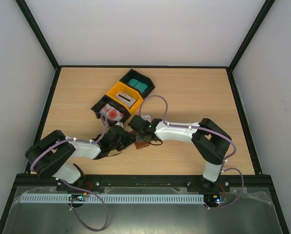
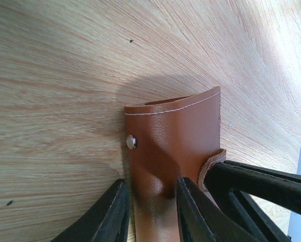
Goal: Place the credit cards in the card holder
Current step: Close the card holder at the center of the board, then reset both arms
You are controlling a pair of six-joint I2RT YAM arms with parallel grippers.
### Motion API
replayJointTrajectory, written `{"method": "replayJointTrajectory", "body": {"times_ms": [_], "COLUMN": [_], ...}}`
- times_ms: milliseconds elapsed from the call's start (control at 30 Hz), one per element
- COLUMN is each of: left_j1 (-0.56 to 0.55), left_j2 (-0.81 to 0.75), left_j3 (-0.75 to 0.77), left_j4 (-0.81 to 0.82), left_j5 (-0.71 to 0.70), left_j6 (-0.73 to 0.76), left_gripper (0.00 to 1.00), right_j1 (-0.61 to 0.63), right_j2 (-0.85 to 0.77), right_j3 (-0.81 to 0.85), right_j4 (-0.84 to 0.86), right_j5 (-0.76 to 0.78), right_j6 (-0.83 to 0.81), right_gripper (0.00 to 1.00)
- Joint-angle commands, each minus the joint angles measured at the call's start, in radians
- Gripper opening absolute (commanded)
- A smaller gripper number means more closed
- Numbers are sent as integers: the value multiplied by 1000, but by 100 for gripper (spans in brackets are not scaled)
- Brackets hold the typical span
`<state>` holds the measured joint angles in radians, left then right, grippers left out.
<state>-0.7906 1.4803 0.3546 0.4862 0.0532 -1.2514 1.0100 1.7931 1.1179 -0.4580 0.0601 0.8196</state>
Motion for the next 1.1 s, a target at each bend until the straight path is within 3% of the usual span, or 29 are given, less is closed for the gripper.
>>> {"method": "replayJointTrajectory", "body": {"times_ms": [0,700,833,1067], "left_j1": [7,7,7,8], "left_j2": [66,117,102,-67], "left_j3": [-36,-3,-5,44], "left_j4": [-221,-214,-216,-309], "left_j5": [2,16,12,-36], "left_j6": [20,33,39,98], "left_gripper": [29,28,28,37], "right_j1": [6,36,33,-9], "right_j2": [32,106,128,-44], "right_j3": [-33,-240,-202,-38], "right_j4": [6,80,9,14], "right_j5": [-15,-142,-119,-26], "right_j6": [-14,-3,-45,-31], "right_gripper": [8,2,3,12]}}
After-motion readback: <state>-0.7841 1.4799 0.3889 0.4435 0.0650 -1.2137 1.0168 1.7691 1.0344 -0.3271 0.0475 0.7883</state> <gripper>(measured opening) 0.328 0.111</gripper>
